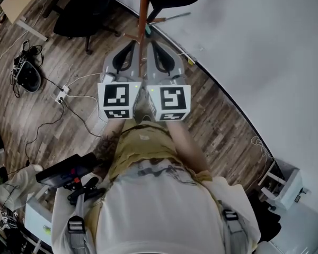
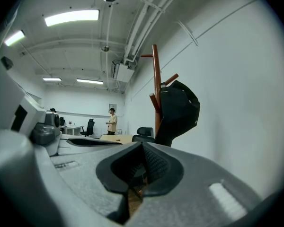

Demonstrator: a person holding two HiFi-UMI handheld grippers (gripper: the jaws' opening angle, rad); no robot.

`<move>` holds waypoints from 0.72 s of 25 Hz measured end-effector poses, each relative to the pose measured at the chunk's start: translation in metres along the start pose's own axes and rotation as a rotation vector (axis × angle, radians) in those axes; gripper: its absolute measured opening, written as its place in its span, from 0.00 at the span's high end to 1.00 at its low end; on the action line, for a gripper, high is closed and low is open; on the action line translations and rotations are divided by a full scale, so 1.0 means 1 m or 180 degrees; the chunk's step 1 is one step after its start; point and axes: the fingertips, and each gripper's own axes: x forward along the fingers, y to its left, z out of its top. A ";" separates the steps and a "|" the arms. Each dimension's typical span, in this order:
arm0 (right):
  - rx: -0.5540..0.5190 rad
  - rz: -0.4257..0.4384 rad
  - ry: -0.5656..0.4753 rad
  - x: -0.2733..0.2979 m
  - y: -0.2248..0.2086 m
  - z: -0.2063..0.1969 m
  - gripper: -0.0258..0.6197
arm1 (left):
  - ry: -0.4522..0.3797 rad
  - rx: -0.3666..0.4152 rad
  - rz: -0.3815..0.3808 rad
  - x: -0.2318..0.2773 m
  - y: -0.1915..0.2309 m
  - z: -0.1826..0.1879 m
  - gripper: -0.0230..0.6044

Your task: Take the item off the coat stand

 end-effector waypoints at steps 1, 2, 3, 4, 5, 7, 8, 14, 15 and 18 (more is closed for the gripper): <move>-0.0004 -0.0012 0.0003 0.013 0.000 0.000 0.96 | 0.0002 -0.0005 -0.0005 0.008 0.010 0.000 0.97; -0.0011 -0.0024 0.0013 0.023 0.000 0.000 0.96 | 0.0002 -0.0012 -0.0013 0.015 0.018 0.000 0.97; -0.0020 -0.0038 0.0022 0.030 -0.001 0.000 0.96 | 0.0000 -0.0016 -0.0023 0.021 0.023 0.001 0.97; -0.0030 -0.0056 0.0019 0.033 -0.003 0.001 0.96 | -0.0001 -0.0013 -0.0035 0.024 0.025 0.001 0.97; -0.0038 -0.0086 0.0005 0.034 -0.006 0.002 0.96 | -0.0001 -0.0007 -0.0046 0.025 0.025 0.001 0.97; -0.0036 -0.0206 -0.0027 0.030 -0.016 0.006 0.96 | -0.0001 0.0007 -0.0069 0.025 0.022 0.002 0.97; -0.0022 -0.0288 -0.0043 0.027 -0.022 0.007 0.96 | -0.0001 0.0012 -0.0081 0.024 0.020 0.002 0.97; 0.0048 -0.0528 -0.0072 0.026 -0.042 0.021 0.87 | -0.0005 0.0000 -0.0039 0.030 0.021 0.008 0.97; 0.0072 -0.0534 -0.0065 0.028 -0.046 0.021 0.87 | 0.0009 -0.0002 -0.0021 0.034 0.020 0.008 0.97; 0.0216 -0.0527 -0.0051 0.041 -0.063 0.019 0.77 | 0.0022 -0.0005 0.0056 0.049 0.021 0.012 0.97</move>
